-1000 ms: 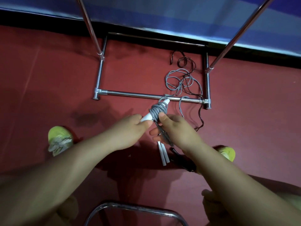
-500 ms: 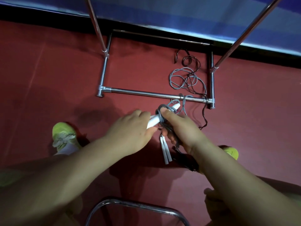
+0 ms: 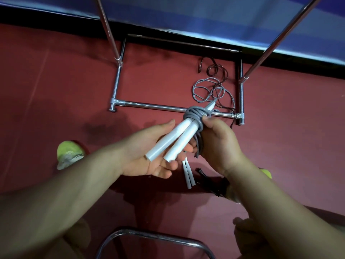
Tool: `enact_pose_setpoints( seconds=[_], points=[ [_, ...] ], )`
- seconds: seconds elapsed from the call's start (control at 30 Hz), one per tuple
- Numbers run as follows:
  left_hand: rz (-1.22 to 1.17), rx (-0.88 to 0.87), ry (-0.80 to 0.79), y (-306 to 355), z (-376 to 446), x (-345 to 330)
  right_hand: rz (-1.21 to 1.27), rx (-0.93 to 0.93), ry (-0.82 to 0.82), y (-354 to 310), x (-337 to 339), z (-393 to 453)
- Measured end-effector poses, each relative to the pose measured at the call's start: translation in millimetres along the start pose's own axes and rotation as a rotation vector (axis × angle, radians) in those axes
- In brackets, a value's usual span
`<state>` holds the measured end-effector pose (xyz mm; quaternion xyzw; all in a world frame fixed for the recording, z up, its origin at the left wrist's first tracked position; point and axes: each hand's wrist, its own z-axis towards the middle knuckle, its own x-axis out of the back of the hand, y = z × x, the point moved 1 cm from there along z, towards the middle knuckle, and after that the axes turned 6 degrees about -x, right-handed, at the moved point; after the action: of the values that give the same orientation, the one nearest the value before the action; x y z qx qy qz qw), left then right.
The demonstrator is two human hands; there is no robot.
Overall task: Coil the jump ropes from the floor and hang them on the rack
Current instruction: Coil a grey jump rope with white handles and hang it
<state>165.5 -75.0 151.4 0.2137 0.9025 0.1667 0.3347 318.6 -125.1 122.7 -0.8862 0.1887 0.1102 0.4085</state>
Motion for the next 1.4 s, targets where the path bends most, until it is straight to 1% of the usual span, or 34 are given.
enact_pose_setpoints(
  seconds=[0.1,0.17,0.3,0.43,0.53,0.63,0.7,0.83,0.9,1.0,1.1,1.17,1.23,1.27,1.3,1.37,1.4],
  points=[
    [-0.003,-0.043,0.01,-2.0,0.9,-1.3,-0.018,-0.009,-0.038,-0.8,1.1,-0.4],
    [0.068,-0.096,0.094,-4.5,3.5,-1.9,-0.096,-0.032,-0.028,0.8,1.2,0.4],
    [0.331,-0.201,0.321,-9.6,10.5,4.9,-0.31,-0.073,0.087,4.6,-3.8,-2.4],
    [0.457,-0.198,0.416,-6.6,12.6,9.3,-0.603,-0.066,0.208,3.6,-4.6,-6.2],
    [0.593,-0.257,0.479,-1.5,14.4,10.5,-0.714,-0.078,0.255,4.1,-3.3,-7.1],
    [0.691,-0.296,0.493,-3.1,16.4,14.0,-0.743,-0.096,0.278,5.9,-3.2,-7.6],
    [0.785,-0.311,0.524,-4.2,17.1,17.9,-0.725,-0.095,0.26,7.4,-3.9,-6.9],
    [0.898,-0.33,0.592,-3.6,19.3,23.6,-0.504,-0.16,0.185,10.3,-6.3,-5.2],
    [0.901,-0.316,0.6,-5.2,20.1,23.1,-0.48,-0.2,0.172,10.6,-6.6,-5.5],
    [0.851,-0.312,0.558,-6.4,20.1,21.7,-0.48,-0.223,0.174,10.9,-4.3,-5.7],
    [0.905,-0.332,0.554,-6.6,18.7,22.7,-0.383,-0.236,0.173,13.6,-3.7,-3.2],
    [0.939,-0.349,0.561,-7.1,18.5,23.0,-0.325,-0.204,0.147,15.3,-4.5,-0.9],
    [0.953,-0.339,0.536,-7.8,19.6,23.7,-0.319,-0.143,0.128,14.7,-4.9,-0.2],
    [0.905,-0.326,0.496,-7.2,19.5,22.9,-0.331,-0.103,0.118,13.6,-5.0,-0.7],
    [0.777,-0.307,0.434,-6.5,18.6,21.3,-0.347,-0.06,0.104,12.0,-5.2,-1.6],
    [0.4,-0.203,0.272,-2.9,15.0,17.9,-0.373,0.027,0.068,7.9,-5.4,-4.1],
    [0.264,-0.134,0.18,-1.6,12.6,17.4,-0.366,0.066,0.038,5.8,-5.3,-5.3]
  ],
)
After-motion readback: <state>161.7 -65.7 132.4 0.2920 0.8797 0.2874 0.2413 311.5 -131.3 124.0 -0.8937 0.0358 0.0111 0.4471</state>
